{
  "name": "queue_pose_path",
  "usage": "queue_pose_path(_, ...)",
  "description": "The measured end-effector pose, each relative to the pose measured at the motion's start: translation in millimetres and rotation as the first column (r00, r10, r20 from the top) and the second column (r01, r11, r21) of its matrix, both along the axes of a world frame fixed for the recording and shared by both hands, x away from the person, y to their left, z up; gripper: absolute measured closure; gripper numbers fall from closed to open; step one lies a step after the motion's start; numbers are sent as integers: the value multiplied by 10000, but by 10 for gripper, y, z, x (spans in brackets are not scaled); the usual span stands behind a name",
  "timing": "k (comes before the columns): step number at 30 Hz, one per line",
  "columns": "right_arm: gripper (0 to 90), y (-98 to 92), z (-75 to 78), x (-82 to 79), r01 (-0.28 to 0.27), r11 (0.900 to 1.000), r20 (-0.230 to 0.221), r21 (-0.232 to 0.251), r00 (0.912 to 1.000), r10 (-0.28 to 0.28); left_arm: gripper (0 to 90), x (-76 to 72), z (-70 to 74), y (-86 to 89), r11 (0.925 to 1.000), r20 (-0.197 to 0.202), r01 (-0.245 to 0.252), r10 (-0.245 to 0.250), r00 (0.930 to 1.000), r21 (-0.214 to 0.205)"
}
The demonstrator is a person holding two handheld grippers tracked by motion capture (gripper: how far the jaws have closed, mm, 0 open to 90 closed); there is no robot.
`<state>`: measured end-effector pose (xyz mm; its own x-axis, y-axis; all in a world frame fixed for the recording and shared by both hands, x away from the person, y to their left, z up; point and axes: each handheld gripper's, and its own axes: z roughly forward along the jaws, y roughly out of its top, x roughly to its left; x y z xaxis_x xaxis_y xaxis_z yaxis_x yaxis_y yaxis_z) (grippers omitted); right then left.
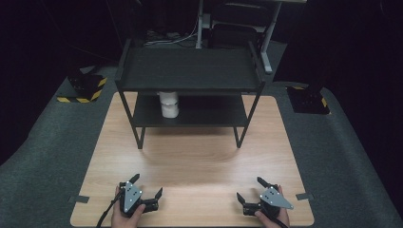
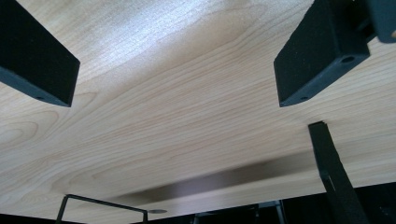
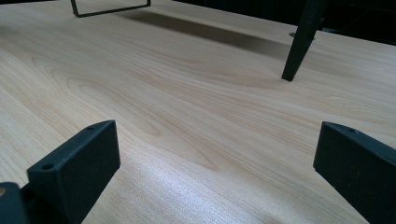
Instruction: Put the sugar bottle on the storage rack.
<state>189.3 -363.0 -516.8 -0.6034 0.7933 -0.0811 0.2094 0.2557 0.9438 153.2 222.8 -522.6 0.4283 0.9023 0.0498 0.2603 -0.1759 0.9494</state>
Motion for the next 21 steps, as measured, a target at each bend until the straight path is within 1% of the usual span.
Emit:
queue_pose_path(7, 0, -5, 1, 6, -52, 10000, 9, -35, 10000, 52, 5, 6, 7, 7, 9999, -26, 87, -86, 10000, 51)
queue_pose_path(12, 1, -4, -1, 2, -53, 10000, 36, -47, 10000, 54, 6, 18, 29, -6, 9995, -104, 185, -182, 9998, 243)
queue_pose_path(21, 0, -20, -11, -10, -42, 10000, 74, 18, 10000, 42, 5, 38, 42, 4, 9989, -163, 345, -340, 9993, 305)
